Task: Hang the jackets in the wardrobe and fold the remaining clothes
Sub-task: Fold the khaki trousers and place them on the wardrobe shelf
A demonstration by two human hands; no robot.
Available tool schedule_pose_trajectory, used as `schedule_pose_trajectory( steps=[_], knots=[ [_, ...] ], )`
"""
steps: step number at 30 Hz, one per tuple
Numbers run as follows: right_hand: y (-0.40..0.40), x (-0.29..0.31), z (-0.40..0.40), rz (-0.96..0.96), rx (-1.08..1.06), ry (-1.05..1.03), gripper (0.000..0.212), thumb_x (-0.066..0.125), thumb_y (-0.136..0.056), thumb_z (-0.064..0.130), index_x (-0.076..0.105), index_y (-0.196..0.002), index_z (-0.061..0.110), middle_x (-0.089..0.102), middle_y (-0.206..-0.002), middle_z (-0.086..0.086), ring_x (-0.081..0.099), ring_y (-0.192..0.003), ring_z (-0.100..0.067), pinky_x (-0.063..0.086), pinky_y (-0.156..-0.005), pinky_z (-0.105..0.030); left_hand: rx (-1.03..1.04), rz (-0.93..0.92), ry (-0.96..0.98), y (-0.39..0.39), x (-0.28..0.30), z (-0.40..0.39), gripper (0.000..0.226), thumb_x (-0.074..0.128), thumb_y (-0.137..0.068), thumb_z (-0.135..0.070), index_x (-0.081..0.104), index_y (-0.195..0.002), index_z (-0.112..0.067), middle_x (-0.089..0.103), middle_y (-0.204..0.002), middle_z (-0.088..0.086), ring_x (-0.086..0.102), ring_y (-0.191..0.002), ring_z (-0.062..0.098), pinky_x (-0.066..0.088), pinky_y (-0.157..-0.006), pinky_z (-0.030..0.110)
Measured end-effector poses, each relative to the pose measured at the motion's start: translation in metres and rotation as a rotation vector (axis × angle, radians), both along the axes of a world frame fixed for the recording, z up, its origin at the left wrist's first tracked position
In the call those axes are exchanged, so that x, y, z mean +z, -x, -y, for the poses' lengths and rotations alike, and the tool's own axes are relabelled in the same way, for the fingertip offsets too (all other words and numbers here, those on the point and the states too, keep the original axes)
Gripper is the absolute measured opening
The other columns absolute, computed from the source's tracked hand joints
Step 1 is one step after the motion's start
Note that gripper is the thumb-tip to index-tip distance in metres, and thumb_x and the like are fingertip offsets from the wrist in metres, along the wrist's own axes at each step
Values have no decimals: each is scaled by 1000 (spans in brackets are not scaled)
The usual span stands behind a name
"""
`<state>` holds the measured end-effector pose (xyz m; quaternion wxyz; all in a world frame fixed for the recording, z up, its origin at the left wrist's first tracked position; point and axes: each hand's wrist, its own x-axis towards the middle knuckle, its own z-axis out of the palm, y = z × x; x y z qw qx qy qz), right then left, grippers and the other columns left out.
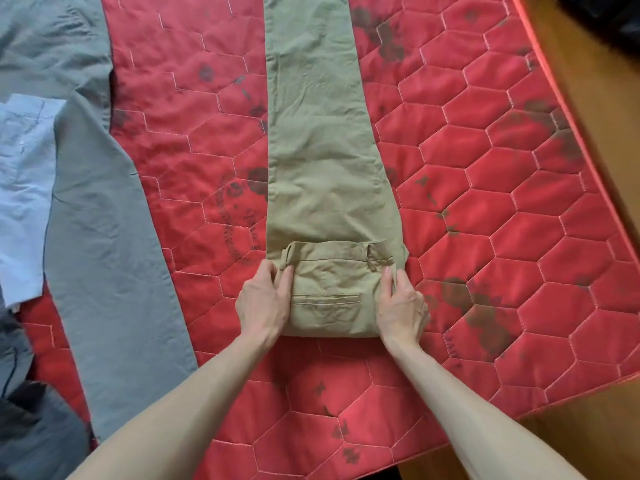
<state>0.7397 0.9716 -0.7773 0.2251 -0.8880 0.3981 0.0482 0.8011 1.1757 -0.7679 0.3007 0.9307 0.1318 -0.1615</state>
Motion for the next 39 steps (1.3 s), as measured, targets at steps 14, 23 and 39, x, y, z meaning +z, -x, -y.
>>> schedule_pose_trajectory(
  steps=[14, 23, 39],
  knots=[
    [8, -25, 21, 143, 1039, 165, 70, 47, -102, 55, 38, -159, 15, 25, -169, -6, 21, -158, -23, 26, -124, -52, -1117, 232, -210, 20, -23, -16, 98, 45, -92, -75, 10, -166, -20, 2, -173, 5, -3, -160, 28, 15, -127, 45],
    [-28, 0, 105, -12, 1546, 65, 78, 49, -98, 39, 13, -166, 26, 6, -174, 1, 2, -160, -15, 15, -128, -44, -1488, 427, -229, -34, -19, -69, 69, 38, -97, -17, 21, -163, -8, 18, -171, 9, 16, -158, 22, 21, -125, 42],
    [-86, -10, 131, 48, 1679, -68, 69, 55, -100, 39, 30, -162, 21, 24, -170, 4, 16, -159, -19, 20, -128, -37, -1443, 224, -331, -69, -5, -57, 76, 37, -92, -18, 15, -165, -13, 23, -170, 4, 24, -156, 18, 13, -124, 38]
  ],
)
